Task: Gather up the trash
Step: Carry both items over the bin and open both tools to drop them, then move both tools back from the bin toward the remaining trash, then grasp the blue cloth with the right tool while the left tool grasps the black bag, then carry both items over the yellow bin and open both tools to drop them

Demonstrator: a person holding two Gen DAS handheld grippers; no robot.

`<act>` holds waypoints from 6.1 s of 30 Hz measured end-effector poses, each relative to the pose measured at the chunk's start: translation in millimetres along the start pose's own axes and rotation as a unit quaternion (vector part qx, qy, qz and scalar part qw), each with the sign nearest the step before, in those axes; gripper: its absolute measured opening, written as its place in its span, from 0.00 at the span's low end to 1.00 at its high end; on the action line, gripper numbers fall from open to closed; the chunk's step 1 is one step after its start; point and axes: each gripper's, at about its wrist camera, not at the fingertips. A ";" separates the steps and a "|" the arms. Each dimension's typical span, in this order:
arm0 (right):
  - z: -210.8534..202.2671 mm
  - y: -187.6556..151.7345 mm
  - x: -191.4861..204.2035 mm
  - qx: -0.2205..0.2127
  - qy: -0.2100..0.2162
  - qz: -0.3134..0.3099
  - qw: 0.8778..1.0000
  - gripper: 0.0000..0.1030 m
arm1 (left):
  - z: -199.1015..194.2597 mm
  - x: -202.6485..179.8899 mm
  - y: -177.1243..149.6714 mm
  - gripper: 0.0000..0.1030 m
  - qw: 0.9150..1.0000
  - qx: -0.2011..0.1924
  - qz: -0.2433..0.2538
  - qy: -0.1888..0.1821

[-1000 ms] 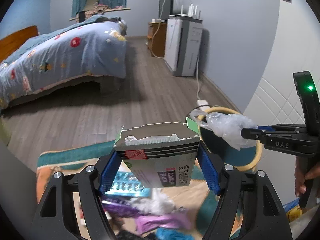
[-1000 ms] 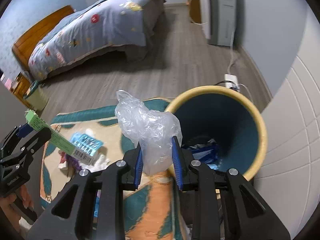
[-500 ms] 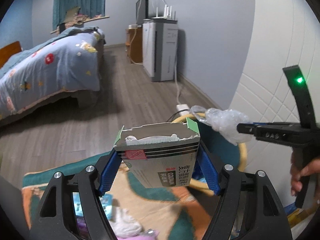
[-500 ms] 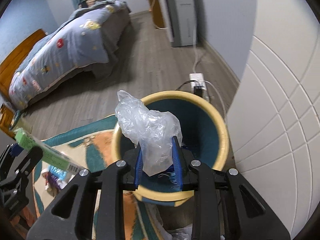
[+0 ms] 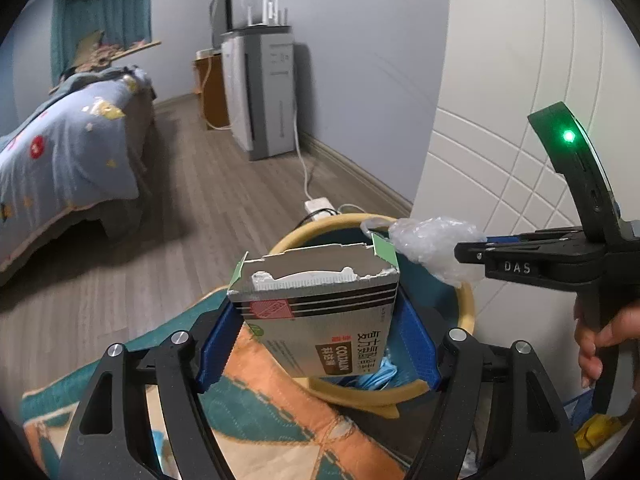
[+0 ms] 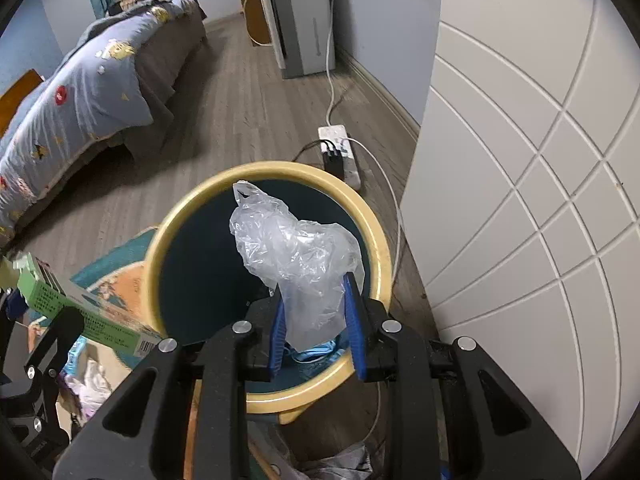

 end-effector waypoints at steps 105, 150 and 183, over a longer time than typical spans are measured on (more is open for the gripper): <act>-53.6 -220.1 188.6 0.092 0.076 -0.165 0.979 0.94 | -230.6 98.1 -224.3 0.95 0.948 0.130 -0.192 0.218; -74.6 -152.2 193.1 0.123 0.158 -0.192 0.961 0.23 | -104.2 8.6 -246.0 0.92 0.961 0.256 -0.050 0.089; -95.5 -123.0 179.4 0.076 0.169 -0.172 0.967 0.23 | -200.8 94.5 -165.9 0.39 0.980 0.031 -0.196 -0.001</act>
Point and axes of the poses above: each gripper's, at about its wrist camera, not at the fingertips, and z roughly the way its jaws point, x to its left, y to its top, and after that the axes turned 9 degrees about z, right-handed
